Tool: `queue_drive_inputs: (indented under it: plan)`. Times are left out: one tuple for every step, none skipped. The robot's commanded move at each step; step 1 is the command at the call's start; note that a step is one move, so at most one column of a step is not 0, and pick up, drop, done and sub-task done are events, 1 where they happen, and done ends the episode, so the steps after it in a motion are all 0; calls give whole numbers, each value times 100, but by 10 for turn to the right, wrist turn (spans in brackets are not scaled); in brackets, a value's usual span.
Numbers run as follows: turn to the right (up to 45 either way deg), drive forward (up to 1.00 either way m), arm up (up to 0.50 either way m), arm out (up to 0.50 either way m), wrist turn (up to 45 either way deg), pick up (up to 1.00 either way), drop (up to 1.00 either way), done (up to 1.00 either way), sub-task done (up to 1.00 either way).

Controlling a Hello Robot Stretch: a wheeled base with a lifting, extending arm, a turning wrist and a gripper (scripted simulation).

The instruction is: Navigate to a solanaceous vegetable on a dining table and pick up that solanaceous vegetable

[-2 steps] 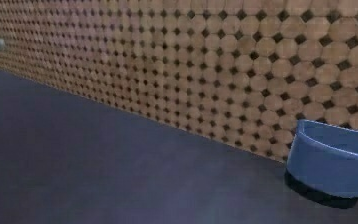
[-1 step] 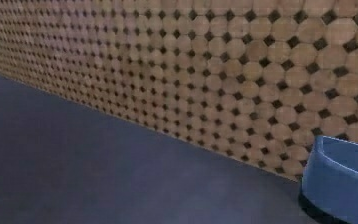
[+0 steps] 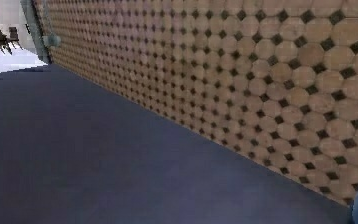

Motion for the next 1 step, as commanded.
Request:
queue_drive_inputs:
  plan:
    - [0,45,0,0,0,0,0,0,0]
